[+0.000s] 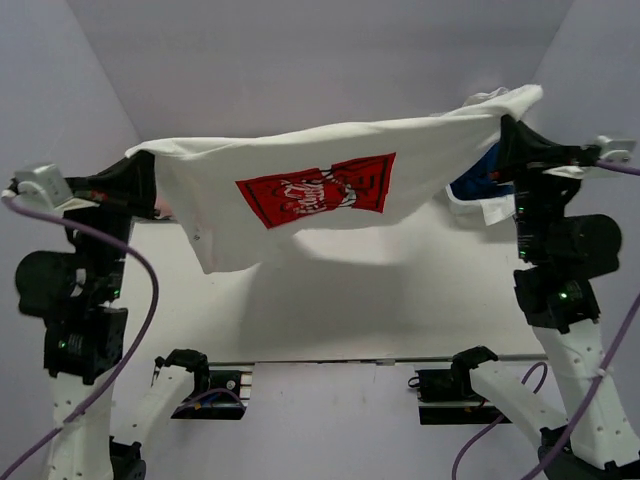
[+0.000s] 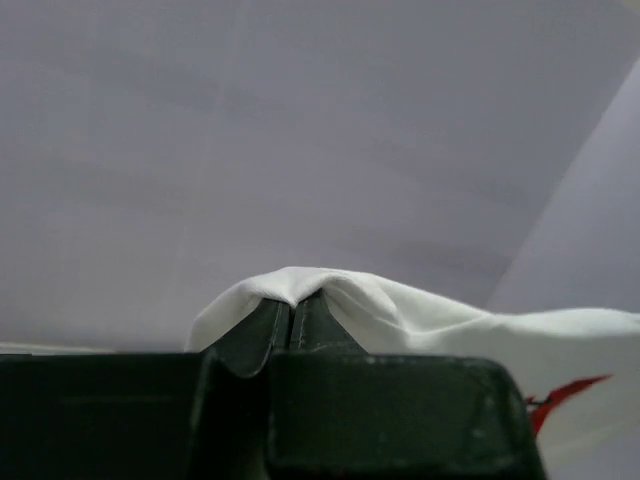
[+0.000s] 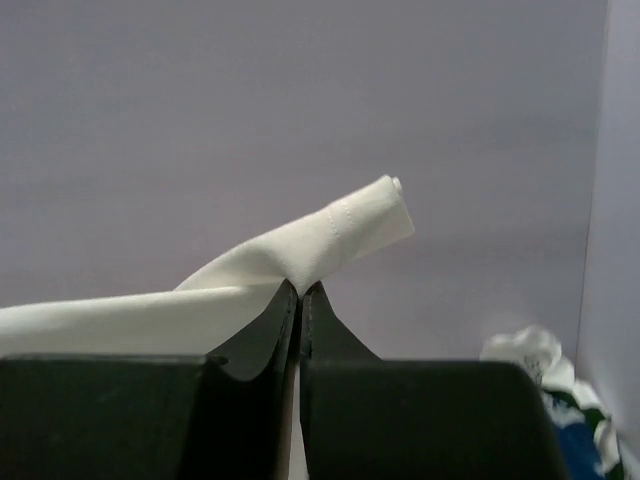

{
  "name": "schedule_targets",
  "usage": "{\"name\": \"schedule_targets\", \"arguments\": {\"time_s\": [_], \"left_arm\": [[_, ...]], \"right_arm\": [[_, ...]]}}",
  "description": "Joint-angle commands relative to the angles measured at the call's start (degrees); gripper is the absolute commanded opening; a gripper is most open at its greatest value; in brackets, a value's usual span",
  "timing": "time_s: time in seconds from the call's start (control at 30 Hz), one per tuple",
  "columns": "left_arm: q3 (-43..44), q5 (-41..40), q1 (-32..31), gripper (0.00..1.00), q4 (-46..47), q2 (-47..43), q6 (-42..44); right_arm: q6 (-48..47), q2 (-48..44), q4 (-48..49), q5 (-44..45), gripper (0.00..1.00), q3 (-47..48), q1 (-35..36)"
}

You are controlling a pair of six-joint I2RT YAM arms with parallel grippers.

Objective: Fold and stack the t-shirts

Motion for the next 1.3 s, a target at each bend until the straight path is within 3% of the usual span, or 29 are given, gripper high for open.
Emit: {"name": "schedule_targets", "arguments": {"time_s": [0.0, 0.17, 0.33, 0.53, 0.57, 0.67, 0.7, 0.73, 0.8, 0.87, 0.97, 1.27], "left_arm": [[6.50, 1.75, 0.70, 0.00, -5.30, -0.80, 0.80], [13.37, 0.26, 0.70, 0.00, -6.46, -1.34, 0.80], [15.49, -3.96, 0.70, 0.00, -5.93, 5.50, 1.33], [4.87, -10.12, 0.96, 0.00, -2.25, 20.08, 3.00], [3.03, -10.99, 0.96, 0.01, -2.24, 26.63, 2.39], [2.39, -13.45, 1.58, 0.30, -3.72, 38.00, 1.86], [3.18, -13.46, 1.58, 0.72, -4.60, 41.78, 1.86], [3.79, -13.46, 1.58, 0.99, -5.57, 48.69, 1.86], [6.25, -12.59, 1.58, 1.00, -8.63, 54.44, 1.16], [8.18, -12.58, 1.58, 1.00, -10.14, 59.99, 1.16], [6.89, -9.87, 1.58, 1.00, -10.33, 60.89, 0.63], [-2.34, -0.81, 0.52, 1.00, -4.26, 60.18, -0.51]], "right_arm": [[-5.38, -0.85, -2.36, 0.16, 0.00, 10.41, -0.35], [-6.10, 0.73, -8.32, 5.50, 0.00, 17.13, -0.34], [-4.35, 8.61, -15.45, 13.43, 0.00, 21.09, -0.43], [1.80, 22.06, -15.46, 17.92, 0.00, 12.07, -2.10], [3.73, 25.57, -15.46, 16.61, 0.00, 10.73, -2.54], [9.42, 33.55, -15.29, 14.58, 0.00, 5.38, -4.20], [10.94, 35.26, -15.81, 14.31, 0.00, 3.27, -4.39], [12.17, 37.97, -15.99, 12.57, 0.00, 2.46, -4.82], [14.11, 41.59, -15.29, 10.98, 0.57, -0.88, -4.91], [14.99, 44.76, -15.64, 8.25, 0.90, -2.11, -5.18], [15.00, 48.62, -16.69, 6.58, 0.90, -2.12, -4.83], [15.52, 47.67, -11.95, -4.75, 0.90, -7.47, -4.21]]}}
